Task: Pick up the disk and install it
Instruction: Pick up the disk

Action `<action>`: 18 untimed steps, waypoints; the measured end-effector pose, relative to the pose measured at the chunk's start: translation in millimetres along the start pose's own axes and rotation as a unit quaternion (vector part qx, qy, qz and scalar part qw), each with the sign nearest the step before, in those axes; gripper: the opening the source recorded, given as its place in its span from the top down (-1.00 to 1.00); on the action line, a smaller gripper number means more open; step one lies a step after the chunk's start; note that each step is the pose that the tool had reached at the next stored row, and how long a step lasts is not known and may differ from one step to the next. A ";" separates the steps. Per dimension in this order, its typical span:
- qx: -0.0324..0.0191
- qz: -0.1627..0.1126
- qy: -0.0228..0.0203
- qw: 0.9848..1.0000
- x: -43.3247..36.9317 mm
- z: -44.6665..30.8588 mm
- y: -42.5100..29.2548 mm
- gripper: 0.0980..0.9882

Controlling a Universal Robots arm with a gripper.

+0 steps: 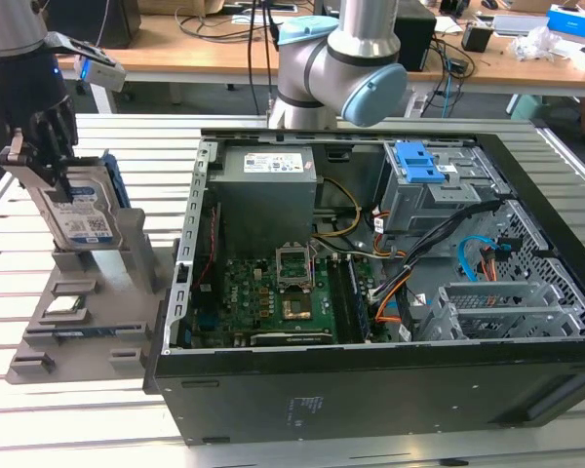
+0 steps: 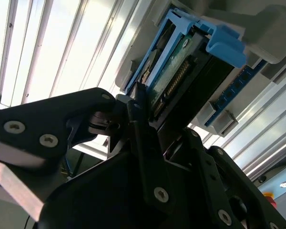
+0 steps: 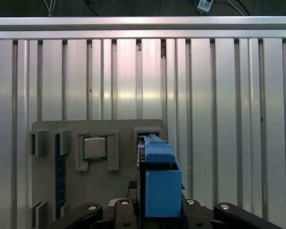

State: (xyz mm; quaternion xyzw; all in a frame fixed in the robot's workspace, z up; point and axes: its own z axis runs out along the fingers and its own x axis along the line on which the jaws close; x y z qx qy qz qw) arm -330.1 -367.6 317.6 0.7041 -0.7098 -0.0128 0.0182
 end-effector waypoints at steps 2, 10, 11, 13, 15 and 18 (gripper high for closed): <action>0.000 0.000 0.000 1.000 0.0 -2.0 0.1 0.41; 0.000 0.000 0.000 1.000 0.1 -13.7 0.4 0.41; 0.000 0.000 0.000 1.000 0.0 -14.9 0.4 0.41; 0.000 0.000 0.000 1.000 0.1 -16.9 0.5 0.41; 0.000 0.000 0.000 1.000 0.1 -19.1 0.5 0.41; 0.000 0.000 0.000 1.000 0.1 -22.4 0.5 0.41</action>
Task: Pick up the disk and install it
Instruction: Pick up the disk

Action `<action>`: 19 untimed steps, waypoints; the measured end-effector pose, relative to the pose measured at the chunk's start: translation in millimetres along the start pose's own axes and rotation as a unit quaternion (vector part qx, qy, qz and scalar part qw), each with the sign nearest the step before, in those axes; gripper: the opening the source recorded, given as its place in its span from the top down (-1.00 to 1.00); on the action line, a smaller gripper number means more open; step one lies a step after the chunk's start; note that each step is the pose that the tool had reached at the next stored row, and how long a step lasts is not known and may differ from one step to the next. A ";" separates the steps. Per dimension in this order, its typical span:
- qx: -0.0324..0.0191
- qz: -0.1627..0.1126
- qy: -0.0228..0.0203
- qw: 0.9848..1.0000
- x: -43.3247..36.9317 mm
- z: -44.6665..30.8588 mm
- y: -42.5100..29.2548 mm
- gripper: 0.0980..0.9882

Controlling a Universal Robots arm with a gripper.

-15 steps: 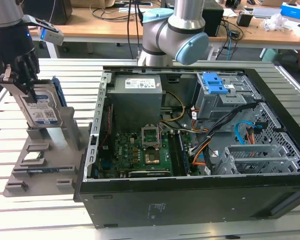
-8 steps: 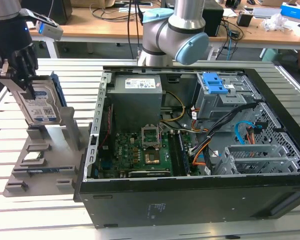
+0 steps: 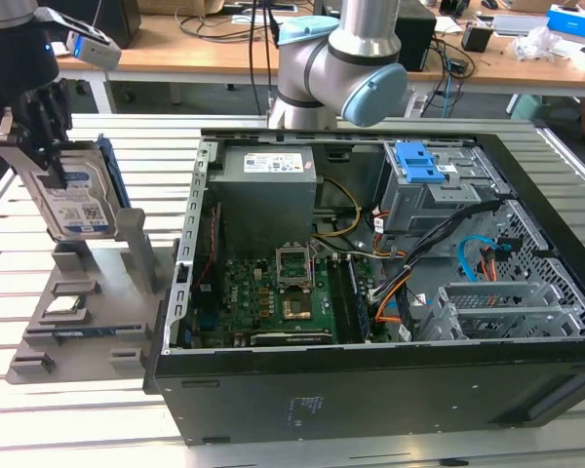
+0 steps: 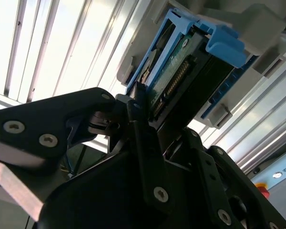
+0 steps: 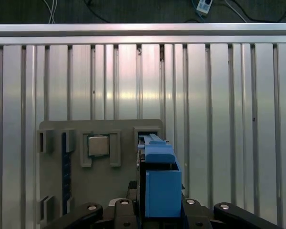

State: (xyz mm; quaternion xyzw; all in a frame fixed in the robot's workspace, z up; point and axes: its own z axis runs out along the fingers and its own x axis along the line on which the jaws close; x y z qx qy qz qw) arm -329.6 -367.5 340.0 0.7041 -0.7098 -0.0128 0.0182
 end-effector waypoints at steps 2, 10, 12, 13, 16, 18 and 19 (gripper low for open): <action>0.000 0.000 0.000 1.000 0.0 -3.1 0.1 0.41; 0.000 0.000 0.000 1.000 0.0 -15.1 0.5 0.41; 0.000 0.000 0.000 1.000 0.0 -17.5 0.6 0.41; 0.000 0.000 0.000 1.000 0.0 -19.2 0.6 0.41; 0.000 0.000 0.000 1.000 0.0 -22.6 0.7 0.41; 0.000 0.000 0.000 1.000 0.0 -24.5 0.7 0.41; 0.000 0.000 0.000 1.000 0.0 -25.8 0.7 0.41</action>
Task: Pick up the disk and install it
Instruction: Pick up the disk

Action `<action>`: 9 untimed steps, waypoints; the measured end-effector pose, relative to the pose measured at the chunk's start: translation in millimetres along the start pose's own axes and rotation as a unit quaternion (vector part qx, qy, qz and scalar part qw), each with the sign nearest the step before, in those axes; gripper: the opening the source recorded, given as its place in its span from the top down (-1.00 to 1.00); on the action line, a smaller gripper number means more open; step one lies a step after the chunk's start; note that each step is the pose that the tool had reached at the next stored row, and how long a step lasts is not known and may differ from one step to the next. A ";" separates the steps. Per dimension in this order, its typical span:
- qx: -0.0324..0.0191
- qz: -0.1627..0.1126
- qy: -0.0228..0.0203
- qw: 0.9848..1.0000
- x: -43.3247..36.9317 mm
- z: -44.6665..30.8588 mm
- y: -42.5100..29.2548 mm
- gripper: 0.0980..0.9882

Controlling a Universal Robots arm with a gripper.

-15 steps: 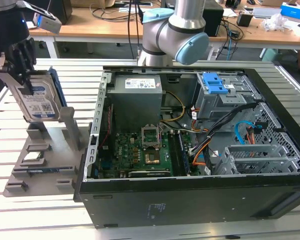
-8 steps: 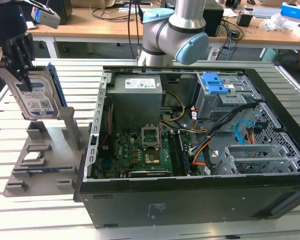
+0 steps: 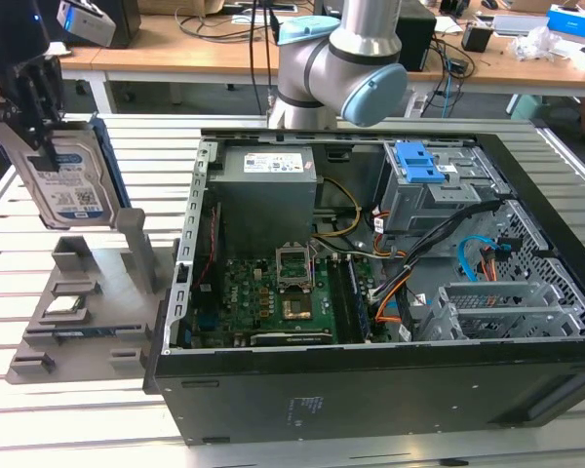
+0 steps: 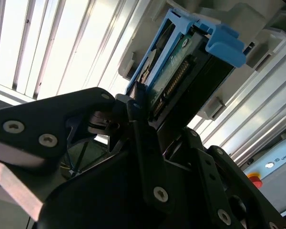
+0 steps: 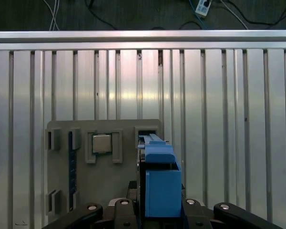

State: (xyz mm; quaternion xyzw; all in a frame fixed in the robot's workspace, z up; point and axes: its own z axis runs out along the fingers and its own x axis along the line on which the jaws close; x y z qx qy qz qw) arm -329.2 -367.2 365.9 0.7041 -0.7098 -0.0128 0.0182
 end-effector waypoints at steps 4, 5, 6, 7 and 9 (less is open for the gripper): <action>0.000 0.000 0.000 1.000 0.0 -4.5 0.0 0.41; 0.000 0.000 0.000 1.000 0.0 -5.4 0.0 0.41; 0.000 0.000 0.000 1.000 0.0 -6.3 -0.1 0.41; 0.000 0.000 0.000 1.000 0.1 -7.1 -0.1 0.41; 0.000 0.000 0.000 1.000 0.1 -10.8 0.0 0.41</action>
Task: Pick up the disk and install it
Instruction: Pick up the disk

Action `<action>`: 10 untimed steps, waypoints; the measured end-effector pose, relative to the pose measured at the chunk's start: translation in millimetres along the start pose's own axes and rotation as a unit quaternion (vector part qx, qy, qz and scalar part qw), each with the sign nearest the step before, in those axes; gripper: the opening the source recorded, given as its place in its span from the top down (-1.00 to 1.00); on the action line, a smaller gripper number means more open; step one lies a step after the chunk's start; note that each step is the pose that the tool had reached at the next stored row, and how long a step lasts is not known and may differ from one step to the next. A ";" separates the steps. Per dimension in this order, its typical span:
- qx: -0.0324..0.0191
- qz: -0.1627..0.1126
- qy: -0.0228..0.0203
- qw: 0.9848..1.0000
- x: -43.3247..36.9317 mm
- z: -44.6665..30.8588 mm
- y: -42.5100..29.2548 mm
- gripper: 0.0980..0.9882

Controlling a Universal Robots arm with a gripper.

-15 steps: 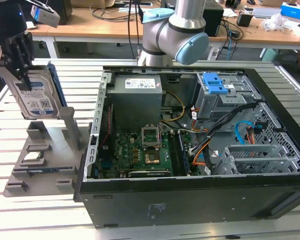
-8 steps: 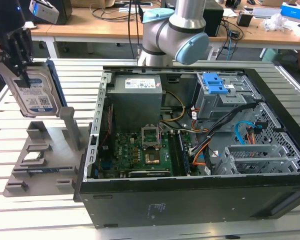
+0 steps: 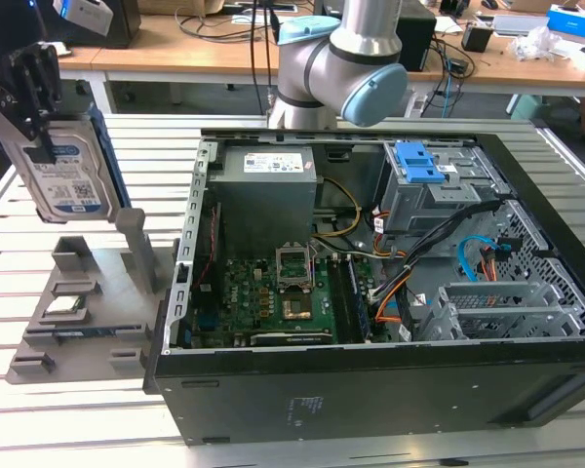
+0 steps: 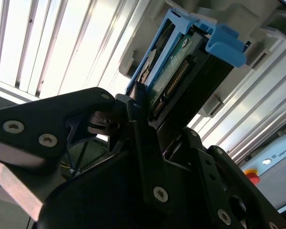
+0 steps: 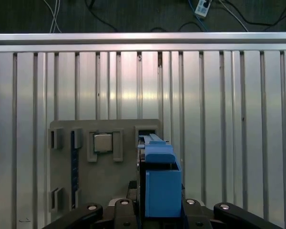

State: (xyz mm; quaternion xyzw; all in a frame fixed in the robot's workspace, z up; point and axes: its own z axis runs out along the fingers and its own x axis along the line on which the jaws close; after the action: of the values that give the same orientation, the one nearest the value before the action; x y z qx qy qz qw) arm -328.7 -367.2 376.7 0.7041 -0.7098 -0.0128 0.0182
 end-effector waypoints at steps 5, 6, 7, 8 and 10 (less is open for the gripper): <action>0.000 0.000 0.000 1.000 0.1 -9.9 0.1 0.41; 0.000 0.000 0.000 1.000 0.1 -10.8 0.1 0.41; 0.000 0.000 0.000 1.000 0.1 -11.7 0.1 0.41; 0.000 0.000 0.000 1.000 0.1 -13.7 0.1 0.41; 0.000 0.000 0.000 1.000 0.1 -17.7 0.2 0.41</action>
State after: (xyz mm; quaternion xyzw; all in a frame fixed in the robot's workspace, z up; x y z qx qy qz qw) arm -328.1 -367.2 394.4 0.7041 -0.7098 -0.0128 0.0182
